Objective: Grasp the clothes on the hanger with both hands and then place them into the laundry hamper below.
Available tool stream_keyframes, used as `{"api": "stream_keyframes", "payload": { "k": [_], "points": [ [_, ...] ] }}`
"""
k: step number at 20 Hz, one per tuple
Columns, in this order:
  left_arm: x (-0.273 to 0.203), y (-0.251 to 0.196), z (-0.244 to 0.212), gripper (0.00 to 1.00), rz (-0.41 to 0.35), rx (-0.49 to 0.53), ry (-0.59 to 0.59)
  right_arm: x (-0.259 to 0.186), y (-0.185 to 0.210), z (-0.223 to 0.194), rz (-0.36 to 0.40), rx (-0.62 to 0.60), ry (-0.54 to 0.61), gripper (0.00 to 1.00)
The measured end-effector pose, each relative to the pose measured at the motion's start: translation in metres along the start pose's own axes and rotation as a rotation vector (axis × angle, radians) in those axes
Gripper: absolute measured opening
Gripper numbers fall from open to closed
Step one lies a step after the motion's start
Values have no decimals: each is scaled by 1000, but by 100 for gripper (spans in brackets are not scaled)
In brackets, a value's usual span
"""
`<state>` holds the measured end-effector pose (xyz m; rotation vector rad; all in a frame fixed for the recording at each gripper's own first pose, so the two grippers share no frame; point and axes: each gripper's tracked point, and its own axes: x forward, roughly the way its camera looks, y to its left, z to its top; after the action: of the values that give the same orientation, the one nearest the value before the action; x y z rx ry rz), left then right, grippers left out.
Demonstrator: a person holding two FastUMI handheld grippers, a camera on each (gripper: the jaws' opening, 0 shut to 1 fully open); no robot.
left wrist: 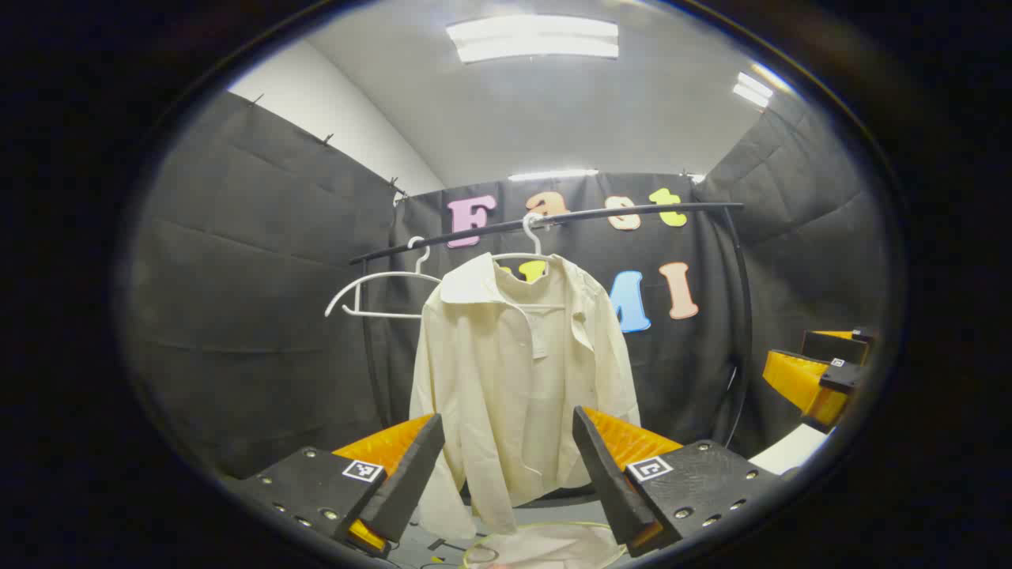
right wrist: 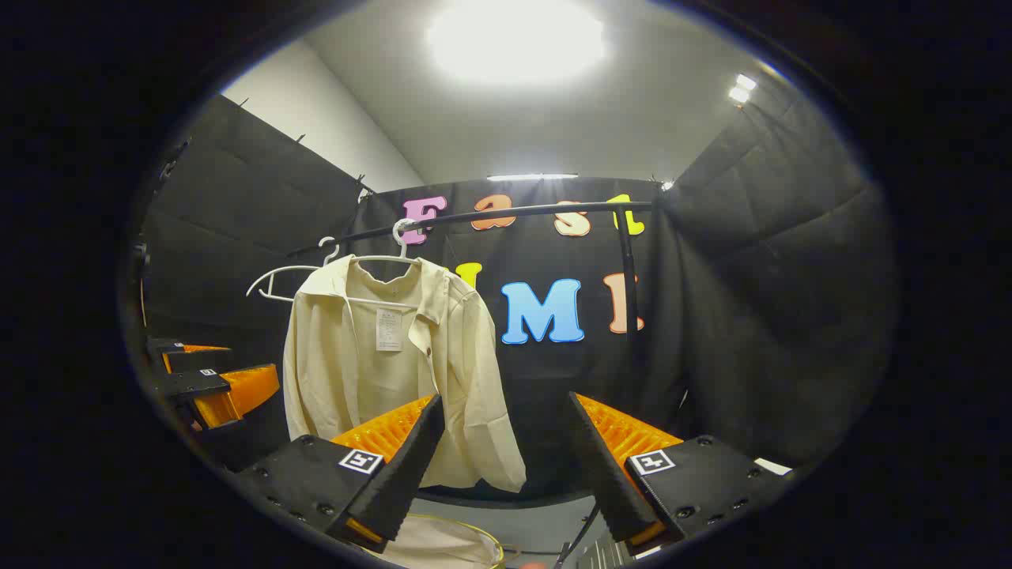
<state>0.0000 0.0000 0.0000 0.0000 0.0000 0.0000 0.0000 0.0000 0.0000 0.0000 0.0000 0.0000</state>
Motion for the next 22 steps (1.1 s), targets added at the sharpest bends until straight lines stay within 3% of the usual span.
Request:
{"api": "stream_keyframes", "payload": {
  "k": [22],
  "points": [
    [15, 47, -2, 95, 30, -40, -5, 18, 39, 0, 35, 2, -2, 98]
  ]
}}
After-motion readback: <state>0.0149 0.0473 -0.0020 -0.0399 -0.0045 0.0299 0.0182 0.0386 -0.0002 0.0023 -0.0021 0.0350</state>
